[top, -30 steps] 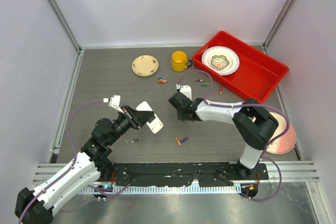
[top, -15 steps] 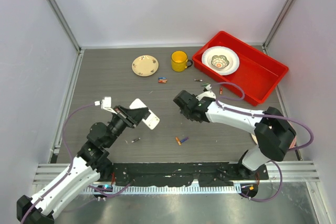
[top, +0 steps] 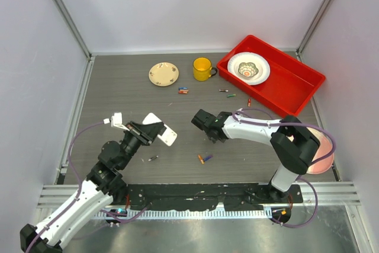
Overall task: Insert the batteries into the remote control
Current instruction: Adjust the battery at the center of the board.
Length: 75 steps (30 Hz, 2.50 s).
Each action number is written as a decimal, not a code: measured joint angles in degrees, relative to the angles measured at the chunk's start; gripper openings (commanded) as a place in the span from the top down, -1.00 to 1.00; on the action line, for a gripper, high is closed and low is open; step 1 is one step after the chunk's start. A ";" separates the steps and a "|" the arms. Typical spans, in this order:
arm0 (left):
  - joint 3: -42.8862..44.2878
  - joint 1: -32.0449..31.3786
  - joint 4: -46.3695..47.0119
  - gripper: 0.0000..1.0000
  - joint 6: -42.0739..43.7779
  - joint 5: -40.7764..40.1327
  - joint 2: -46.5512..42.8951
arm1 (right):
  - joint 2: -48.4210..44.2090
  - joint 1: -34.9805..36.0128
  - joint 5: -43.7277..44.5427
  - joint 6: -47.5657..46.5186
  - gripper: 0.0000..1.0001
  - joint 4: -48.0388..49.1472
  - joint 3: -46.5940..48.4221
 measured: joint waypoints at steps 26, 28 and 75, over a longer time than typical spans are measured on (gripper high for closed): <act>-0.76 0.00 -3.78 1.00 -2.12 -0.96 -1.90 | 2.89 0.87 -0.33 -6.93 0.12 2.36 1.49; -0.79 0.00 -4.02 1.00 -2.14 -0.98 -2.05 | 1.09 1.03 0.22 -11.74 0.14 3.34 1.44; -0.79 0.00 -7.26 1.00 -1.66 -0.24 -2.73 | 3.37 -1.20 -18.12 -102.53 -0.74 14.25 5.70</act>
